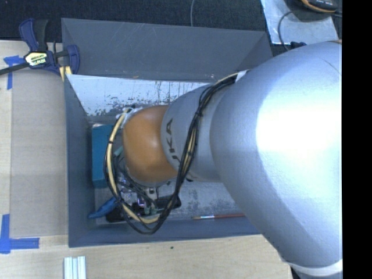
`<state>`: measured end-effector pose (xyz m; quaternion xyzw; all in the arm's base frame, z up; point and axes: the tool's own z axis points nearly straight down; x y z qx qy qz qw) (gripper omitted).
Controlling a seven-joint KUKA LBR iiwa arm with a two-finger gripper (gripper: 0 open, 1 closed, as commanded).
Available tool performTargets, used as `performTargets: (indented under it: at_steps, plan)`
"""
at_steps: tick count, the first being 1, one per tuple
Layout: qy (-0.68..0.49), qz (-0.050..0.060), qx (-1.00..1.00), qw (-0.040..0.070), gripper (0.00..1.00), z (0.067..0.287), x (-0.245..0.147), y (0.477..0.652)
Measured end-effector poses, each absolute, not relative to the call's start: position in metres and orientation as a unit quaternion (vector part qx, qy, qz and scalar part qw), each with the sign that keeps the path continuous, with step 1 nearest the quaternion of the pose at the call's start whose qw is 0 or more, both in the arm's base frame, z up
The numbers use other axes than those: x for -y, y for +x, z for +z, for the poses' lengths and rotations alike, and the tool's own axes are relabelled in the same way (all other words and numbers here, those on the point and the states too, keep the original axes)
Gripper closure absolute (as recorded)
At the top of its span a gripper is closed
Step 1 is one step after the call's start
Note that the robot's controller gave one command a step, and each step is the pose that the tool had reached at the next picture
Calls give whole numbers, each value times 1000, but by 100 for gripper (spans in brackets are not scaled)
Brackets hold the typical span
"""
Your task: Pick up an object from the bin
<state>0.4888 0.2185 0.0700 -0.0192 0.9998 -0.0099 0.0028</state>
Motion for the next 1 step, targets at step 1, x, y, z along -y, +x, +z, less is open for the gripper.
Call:
performTargets:
  at_steps: [1]
  plan:
    - [-107, -13, -994, 2, 100, 70, -215, 499]
